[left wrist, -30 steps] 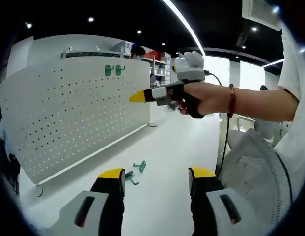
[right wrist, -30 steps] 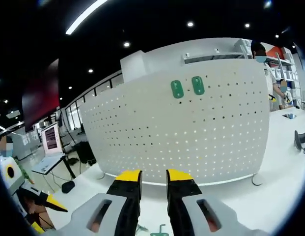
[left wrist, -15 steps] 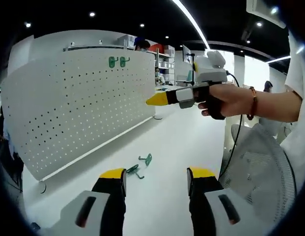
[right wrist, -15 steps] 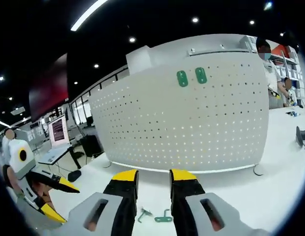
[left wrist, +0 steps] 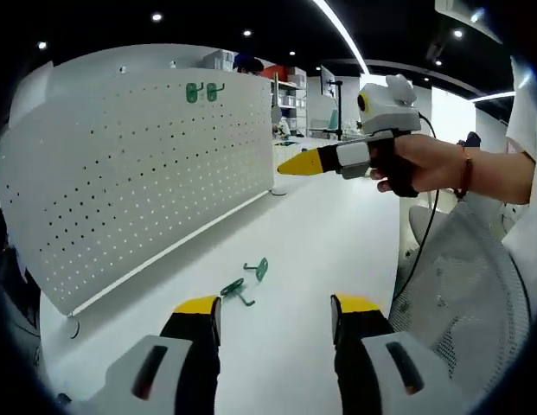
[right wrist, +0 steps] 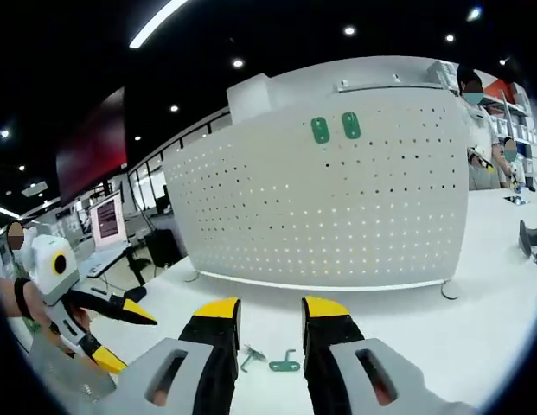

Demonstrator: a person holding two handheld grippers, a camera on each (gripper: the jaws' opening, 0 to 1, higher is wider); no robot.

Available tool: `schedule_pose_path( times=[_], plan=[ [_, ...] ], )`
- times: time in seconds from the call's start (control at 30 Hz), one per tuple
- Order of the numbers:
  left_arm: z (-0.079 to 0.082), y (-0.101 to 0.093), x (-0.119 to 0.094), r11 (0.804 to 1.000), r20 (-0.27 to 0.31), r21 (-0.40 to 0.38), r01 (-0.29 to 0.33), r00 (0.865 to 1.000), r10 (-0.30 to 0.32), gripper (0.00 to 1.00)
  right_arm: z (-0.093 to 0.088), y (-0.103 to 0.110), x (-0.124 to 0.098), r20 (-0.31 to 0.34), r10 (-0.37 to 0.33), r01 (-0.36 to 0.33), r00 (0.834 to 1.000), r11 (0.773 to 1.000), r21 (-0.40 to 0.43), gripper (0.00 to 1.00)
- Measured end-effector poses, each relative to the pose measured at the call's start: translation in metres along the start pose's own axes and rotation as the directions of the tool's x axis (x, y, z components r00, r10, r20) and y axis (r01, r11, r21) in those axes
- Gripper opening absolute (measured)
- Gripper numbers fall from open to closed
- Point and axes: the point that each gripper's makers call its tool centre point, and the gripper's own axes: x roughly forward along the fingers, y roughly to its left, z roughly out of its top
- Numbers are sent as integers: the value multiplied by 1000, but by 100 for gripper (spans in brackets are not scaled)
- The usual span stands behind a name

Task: Insert the hook assembly into the mounting plate slot until the hook locks in place.

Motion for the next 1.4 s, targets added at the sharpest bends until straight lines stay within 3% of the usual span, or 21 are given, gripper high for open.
schedule_pose_path(
  times=[0.4,0.93,1.4],
  plan=[
    [-8,17,12,1000,-48,-8,-26,999,26,50,-23,1,-12,-36,13,-12,999,1000,8,28],
    [-23,19,41,999,-129,28,24,991,-20,47,-46,-4,-26,-68,-3,7,998,999,53,28],
    [-21,26,66,998,-158,49,30,987,-22,48,-53,-4,-28,-64,-4,8,998,998,60,30]
  ],
)
